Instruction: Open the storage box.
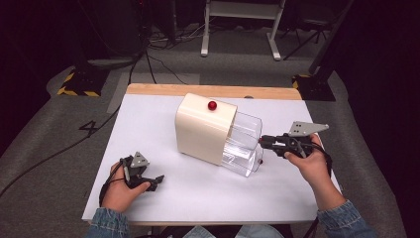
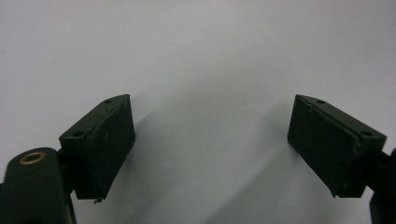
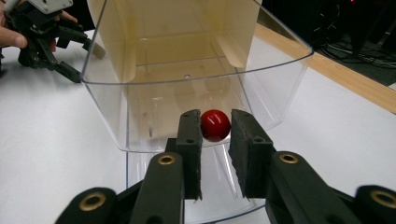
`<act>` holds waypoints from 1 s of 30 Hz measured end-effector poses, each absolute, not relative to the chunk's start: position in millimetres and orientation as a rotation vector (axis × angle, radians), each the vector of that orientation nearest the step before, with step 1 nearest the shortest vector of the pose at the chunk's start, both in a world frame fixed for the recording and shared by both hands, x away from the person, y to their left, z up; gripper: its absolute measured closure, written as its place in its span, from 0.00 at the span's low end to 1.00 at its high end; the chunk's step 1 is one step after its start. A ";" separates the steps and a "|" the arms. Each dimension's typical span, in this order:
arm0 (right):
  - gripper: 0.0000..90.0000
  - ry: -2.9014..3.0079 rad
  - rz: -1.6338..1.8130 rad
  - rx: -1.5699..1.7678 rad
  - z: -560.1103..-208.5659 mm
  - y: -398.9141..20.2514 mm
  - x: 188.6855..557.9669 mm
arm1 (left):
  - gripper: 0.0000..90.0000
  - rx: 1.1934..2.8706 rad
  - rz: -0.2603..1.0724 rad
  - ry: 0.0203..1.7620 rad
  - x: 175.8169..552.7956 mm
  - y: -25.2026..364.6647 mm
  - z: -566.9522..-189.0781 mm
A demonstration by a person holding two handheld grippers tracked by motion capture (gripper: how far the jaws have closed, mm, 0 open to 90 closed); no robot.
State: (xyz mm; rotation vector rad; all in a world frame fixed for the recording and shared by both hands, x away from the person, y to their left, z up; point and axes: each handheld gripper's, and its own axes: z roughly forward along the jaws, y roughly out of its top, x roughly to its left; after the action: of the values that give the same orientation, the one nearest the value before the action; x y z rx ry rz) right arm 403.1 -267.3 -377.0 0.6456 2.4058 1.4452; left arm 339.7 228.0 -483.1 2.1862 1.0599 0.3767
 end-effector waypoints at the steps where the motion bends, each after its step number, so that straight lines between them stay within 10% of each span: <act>1: 0.98 2.400 1.461 0.634 -376.2 -270.5 402.1 | 0.17 2.185 0.371 1.061 339.5 227.9 -483.3; 30: 0.40 2.293 1.333 0.965 -397.5 -334.1 399.0 | 0.23 2.171 0.416 1.063 334.8 227.9 -481.7</act>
State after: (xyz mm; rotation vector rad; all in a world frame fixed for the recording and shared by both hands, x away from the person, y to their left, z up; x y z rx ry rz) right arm 399.0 -334.1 -397.5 0.9646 2.2933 1.3333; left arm 334.8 227.9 -481.7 2.1710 1.0628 0.4165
